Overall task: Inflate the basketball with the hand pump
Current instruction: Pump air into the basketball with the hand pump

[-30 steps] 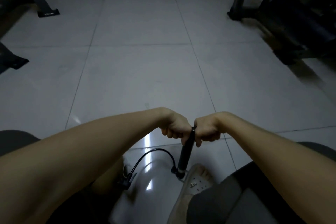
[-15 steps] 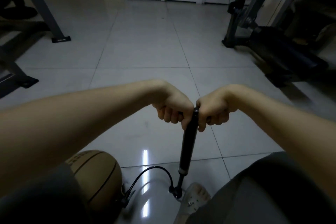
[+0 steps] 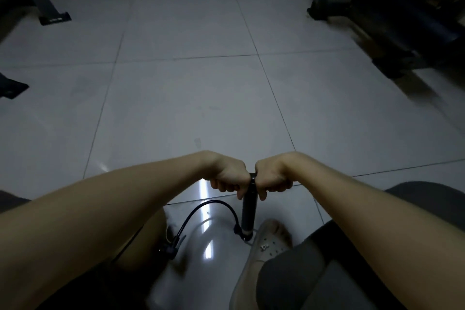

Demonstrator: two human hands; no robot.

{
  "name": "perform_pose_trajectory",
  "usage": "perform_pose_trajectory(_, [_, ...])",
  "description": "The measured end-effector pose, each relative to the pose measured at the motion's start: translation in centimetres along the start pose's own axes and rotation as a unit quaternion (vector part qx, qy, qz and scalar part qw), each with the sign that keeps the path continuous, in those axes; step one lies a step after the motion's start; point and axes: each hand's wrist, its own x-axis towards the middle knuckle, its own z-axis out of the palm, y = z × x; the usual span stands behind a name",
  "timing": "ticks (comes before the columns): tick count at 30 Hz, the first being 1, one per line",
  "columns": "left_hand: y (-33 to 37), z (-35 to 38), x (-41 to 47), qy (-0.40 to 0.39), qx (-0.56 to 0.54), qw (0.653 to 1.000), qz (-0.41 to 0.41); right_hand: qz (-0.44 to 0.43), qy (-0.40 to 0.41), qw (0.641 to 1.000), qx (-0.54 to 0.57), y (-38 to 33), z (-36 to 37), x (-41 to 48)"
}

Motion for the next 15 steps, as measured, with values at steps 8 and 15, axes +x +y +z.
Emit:
perform_pose_trajectory(8, [3.3,-2.5,-6.1,-0.040,0.025,0.998,-0.028,0.002,-0.040,0.999,0.000,-0.8,-3.3,-6.4])
perform_pose_trajectory(15, [6.2,-9.6,-15.5,-0.015,0.013,1.000,0.022,-0.024,0.002,0.999,0.030,-3.4,-10.8,-15.2])
